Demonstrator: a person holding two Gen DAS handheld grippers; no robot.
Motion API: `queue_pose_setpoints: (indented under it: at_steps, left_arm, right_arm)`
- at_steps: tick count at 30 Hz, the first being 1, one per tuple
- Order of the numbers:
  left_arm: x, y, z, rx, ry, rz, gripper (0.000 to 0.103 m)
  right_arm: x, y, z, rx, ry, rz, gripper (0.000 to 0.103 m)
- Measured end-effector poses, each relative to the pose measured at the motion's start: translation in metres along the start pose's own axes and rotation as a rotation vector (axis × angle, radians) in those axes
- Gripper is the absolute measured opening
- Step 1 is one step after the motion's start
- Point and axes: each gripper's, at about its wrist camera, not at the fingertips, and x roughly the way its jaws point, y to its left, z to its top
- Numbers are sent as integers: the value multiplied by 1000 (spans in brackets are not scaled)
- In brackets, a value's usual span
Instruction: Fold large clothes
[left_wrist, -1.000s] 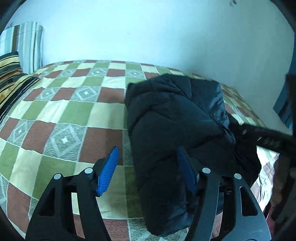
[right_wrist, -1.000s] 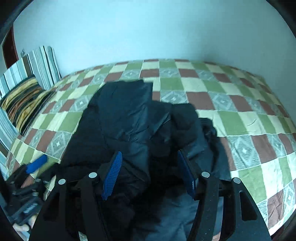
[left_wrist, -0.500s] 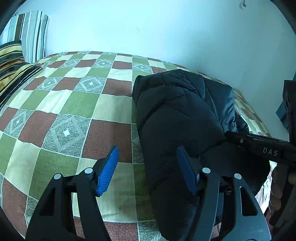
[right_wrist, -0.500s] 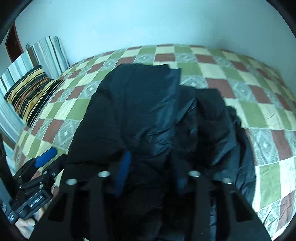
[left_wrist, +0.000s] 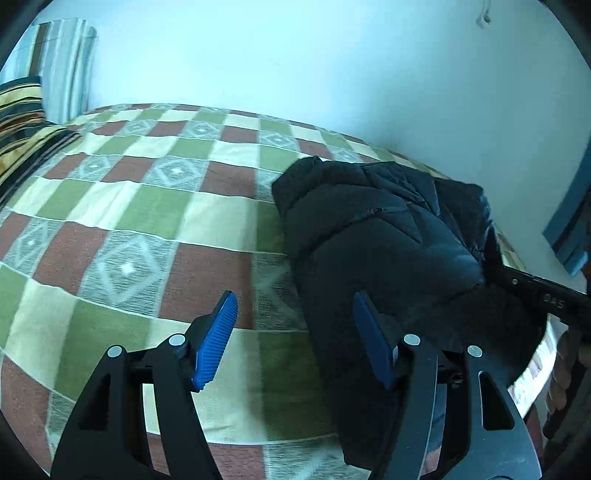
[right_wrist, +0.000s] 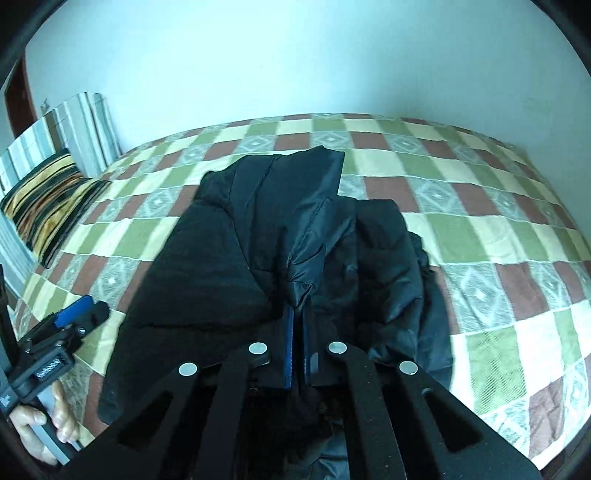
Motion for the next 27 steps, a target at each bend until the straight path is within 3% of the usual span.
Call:
queue_pose_setpoints:
  at_steps: [5, 10, 14, 22, 27]
  left_arm:
    - [5, -33, -1, 61, 8, -73, 65]
    - [24, -69, -7, 148, 68, -90, 64]
    - [46, -84, -12, 161, 140, -110, 63]
    - [69, -108, -21, 271, 129, -25, 64]
    - [66, -104, -19, 254, 143, -35, 63]
  right_arm:
    - [7, -29, -14, 35, 39, -43, 3]
    - [21, -55, -32, 65, 88, -76, 3]
    - [41, -70, -44, 87, 132, -78, 3]
    - [71, -95, -59, 185, 163, -7, 3]
    - [59, -94, -53, 202, 144, -2, 4]
